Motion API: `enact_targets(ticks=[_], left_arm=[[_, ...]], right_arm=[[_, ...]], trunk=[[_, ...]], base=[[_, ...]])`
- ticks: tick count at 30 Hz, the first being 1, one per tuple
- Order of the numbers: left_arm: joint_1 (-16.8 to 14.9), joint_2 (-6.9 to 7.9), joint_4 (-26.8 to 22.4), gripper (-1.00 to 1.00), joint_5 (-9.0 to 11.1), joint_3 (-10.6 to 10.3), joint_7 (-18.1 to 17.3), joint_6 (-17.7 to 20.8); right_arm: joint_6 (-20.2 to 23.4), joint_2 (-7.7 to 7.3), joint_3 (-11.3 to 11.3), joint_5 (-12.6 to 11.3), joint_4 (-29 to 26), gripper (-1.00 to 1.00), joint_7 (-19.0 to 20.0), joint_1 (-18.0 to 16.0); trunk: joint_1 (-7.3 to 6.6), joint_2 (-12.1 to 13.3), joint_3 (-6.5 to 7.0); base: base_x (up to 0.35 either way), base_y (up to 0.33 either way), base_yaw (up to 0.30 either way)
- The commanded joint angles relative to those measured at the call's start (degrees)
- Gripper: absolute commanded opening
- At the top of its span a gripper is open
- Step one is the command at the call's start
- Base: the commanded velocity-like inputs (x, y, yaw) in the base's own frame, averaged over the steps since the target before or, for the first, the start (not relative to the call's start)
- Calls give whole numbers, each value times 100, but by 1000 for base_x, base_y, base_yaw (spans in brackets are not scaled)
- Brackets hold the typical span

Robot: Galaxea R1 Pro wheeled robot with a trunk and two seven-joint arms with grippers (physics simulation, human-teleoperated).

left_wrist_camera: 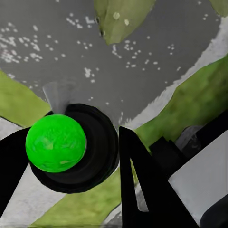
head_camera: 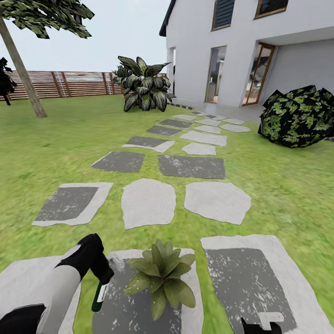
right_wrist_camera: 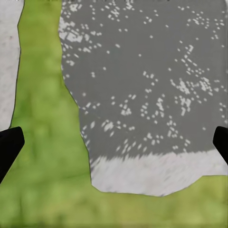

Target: Pick up the pesticide atomizer in the garden and spray insectifuge to fully cover both potted plants in the garden.

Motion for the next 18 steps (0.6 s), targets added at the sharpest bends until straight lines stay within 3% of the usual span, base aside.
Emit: enact_targets(ticks=[1, 6, 16, 18], left_arm=[[-2, -1, 0, -100, -87, 30, -43, 46], [80, 10, 66, -100, -254, 4, -48, 37], [36, 77, 49, -100, -285, 9, -62, 1], [27, 60, 47, -100, -342, -123, -64, 16]], right_arm=[[-20, 1, -49, 11, 0, 100, 46, -4], [-24, 1, -49, 10, -8, 100, 46, -4], [-24, 1, -49, 10, -9, 100, 46, -4], [-24, 1, -49, 13, -4, 100, 46, -4]], trunk=[[-1, -2, -5], [-1, -2, -5], [-1, -2, -5], [-1, -2, -5]], base=[[0, 0, 0], [0, 0, -23], [-1, 0, -209], [-161, 8, -15]])
